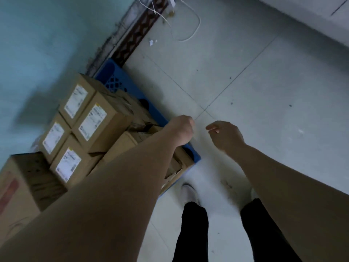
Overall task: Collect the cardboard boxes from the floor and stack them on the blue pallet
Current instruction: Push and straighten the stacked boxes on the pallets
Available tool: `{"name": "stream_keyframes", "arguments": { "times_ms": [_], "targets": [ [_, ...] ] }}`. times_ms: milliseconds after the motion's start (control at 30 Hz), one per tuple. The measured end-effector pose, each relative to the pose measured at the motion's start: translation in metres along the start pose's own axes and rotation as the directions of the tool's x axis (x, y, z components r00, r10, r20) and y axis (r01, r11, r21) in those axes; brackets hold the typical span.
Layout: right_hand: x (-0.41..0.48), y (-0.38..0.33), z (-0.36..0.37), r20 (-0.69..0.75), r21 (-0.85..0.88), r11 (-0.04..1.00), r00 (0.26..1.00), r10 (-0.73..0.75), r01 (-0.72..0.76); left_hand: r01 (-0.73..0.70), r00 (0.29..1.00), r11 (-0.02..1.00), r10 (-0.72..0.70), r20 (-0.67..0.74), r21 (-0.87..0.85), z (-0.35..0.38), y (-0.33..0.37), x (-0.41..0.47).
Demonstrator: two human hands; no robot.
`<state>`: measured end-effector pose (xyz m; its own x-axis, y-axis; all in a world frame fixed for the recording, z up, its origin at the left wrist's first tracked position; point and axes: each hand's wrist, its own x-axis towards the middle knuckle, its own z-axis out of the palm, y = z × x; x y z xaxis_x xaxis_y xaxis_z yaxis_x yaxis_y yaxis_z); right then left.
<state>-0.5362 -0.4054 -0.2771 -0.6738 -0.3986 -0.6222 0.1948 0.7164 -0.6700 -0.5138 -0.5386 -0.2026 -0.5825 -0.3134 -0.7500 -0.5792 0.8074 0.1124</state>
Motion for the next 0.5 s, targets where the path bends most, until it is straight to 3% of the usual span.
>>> {"name": "stream_keyframes", "arguments": {
  "times_ms": [267, 433, 500],
  "targets": [
    [-0.094, -0.074, -0.081, 0.146, -0.182, 0.956, 0.968, -0.204, 0.229, -0.019, 0.994, 0.994, 0.007, -0.113, -0.111, -0.038, 0.016, -0.126],
    [-0.134, -0.123, -0.113, 0.198, -0.248, 0.891, 0.920, -0.337, 0.380, 0.039, 0.938, 0.864, -0.205, -0.280, -0.502, -0.053, 0.002, -0.188],
    [-0.147, -0.147, -0.118, 0.210, -0.248, 0.872, 0.902, -0.377, 0.422, 0.012, 0.914, 0.814, -0.245, -0.325, -0.581, -0.060, -0.010, -0.210]
  ]
}}
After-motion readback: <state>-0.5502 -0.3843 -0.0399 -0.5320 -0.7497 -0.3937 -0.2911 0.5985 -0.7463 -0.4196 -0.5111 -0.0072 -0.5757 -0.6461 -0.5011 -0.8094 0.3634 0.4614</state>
